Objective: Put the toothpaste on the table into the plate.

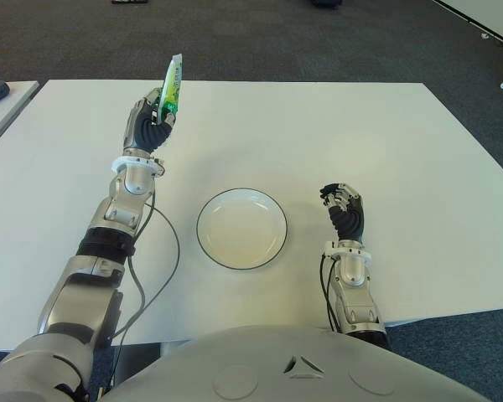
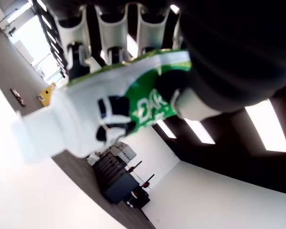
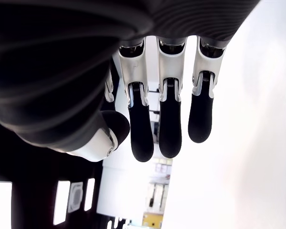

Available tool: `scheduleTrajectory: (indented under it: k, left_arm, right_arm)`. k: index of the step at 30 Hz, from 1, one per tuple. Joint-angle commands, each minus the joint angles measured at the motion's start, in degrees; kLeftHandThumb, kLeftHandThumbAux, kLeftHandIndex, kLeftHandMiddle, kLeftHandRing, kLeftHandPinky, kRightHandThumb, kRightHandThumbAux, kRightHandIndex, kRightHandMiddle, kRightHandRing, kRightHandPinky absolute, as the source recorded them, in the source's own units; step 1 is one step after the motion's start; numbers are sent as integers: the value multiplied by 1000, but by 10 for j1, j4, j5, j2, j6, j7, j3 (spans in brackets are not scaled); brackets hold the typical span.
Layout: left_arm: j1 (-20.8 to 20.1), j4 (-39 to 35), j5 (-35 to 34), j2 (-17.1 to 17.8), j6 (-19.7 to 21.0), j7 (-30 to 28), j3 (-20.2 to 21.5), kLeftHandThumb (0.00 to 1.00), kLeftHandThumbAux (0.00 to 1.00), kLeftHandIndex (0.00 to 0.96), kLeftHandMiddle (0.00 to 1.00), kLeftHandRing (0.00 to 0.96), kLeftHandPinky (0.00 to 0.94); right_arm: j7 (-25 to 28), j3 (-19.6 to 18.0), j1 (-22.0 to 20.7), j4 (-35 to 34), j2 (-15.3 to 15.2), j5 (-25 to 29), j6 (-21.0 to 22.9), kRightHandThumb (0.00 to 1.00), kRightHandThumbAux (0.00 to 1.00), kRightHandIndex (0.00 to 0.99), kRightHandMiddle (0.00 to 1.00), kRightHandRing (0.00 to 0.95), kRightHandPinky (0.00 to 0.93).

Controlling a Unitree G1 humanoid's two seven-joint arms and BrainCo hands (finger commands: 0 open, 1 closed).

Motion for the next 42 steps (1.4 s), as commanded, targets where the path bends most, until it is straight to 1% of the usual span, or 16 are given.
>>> scheduleTrajectory:
  k: [1,14,16,20,25,27,31,36,39,42]
  left_arm:
    - [17,-17,-11,-10,0,-17,12,721,705,441,860,846,850]
    - [37,-43,-4,-14,1,-32,22,720,704,441,857,844,843]
    - [49,-54,0,-15,-1,-36,17,720,704,441,857,844,843]
    - [91,-99,22,-19,-14,-49,-13,723,704,441,857,845,844]
    - [115,-127,45,-6,-32,-77,-42,729,703,441,860,850,849]
    - [117,-128,53,-1,-38,-84,-46,731,703,441,861,852,851]
    - [116,-104,86,20,-65,-104,-70,733,702,442,861,854,848]
    - [107,-73,145,46,-101,-97,-100,732,701,442,858,851,830]
    - [102,-71,171,56,-109,-90,-110,729,702,442,851,843,812]
    - [101,-87,197,54,-106,-90,-123,727,702,442,849,840,813]
  right_arm:
    - [0,-2,-5,7,1,1,-1,705,730,428,482,457,459]
    - [6,-1,-3,8,0,4,-8,705,730,428,481,460,462]
    - [6,-1,-2,8,1,5,-8,705,730,428,481,460,462]
    - [3,-2,-2,7,2,3,-7,705,730,428,481,458,458]
    - [1,-2,-2,8,3,1,-7,705,730,428,481,456,453]
    - [0,-2,-2,9,3,0,-7,705,730,428,481,456,452]
    - [-2,-1,-3,9,3,-3,-7,705,730,428,481,454,446]
    - [-4,1,-3,9,3,-5,-3,705,730,428,482,452,441]
    - [-5,1,-2,9,4,-5,-4,705,730,428,484,452,454]
    - [-3,1,-1,8,4,-3,-5,705,730,428,484,454,457]
